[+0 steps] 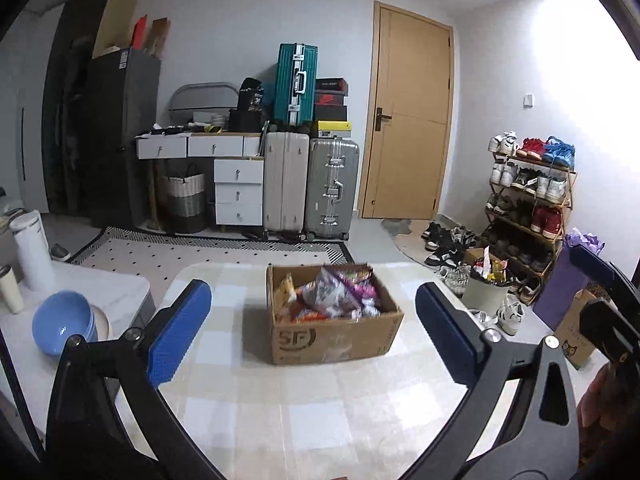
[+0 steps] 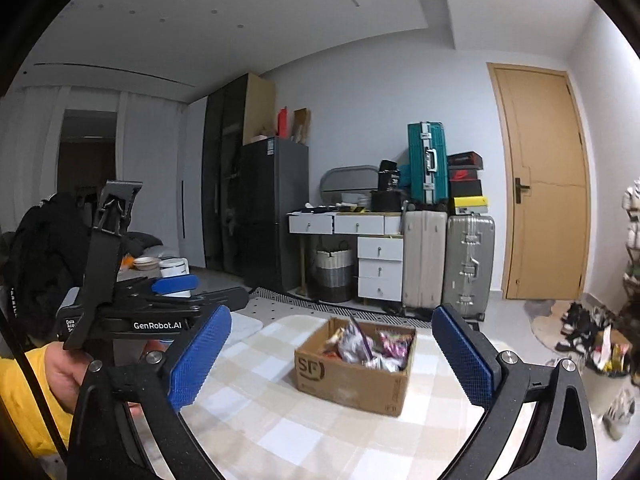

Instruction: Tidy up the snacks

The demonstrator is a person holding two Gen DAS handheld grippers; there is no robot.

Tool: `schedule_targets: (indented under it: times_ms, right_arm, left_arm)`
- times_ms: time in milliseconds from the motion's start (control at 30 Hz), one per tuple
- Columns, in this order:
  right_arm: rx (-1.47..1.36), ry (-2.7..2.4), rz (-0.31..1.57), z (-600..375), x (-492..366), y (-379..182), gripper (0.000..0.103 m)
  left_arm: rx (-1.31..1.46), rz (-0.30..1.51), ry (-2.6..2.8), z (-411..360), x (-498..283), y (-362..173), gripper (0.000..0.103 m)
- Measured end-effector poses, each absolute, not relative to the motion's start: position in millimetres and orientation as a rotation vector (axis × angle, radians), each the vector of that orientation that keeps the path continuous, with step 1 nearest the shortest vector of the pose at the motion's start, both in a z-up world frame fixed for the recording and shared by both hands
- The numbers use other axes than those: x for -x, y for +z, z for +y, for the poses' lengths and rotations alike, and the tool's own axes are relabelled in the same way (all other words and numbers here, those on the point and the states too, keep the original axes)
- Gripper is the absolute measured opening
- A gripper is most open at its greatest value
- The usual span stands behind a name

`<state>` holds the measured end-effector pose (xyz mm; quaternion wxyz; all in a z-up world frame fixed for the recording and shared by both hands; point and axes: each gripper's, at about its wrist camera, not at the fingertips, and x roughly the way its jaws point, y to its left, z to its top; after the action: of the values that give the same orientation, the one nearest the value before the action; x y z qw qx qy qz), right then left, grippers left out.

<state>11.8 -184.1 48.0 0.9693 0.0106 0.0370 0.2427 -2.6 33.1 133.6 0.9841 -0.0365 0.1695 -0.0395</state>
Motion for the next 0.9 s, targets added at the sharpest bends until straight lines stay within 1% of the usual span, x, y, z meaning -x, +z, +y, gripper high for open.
schedule_targets:
  times_ms: [200,600,900]
  right_arm:
    - [-0.003,0.458,0.112,-186.8,-17.8,18.0,0.102]
    - [-0.051,0.421,0.139,-194.1,-25.5,-0.7,0.102]
    - [-0.047,0.368,0.203,-192.5,-52.5,-46.1,0.102]
  left_arm:
    - [0.057,0.384,-0.046,28.4,4.6,90.7,0.102]
    - [0.062,0.373,0.025,47.8,-22.8,63.7,0.102]
    - [0.043,0.416,0.045,48.7,-38.6,17.3,0.102]
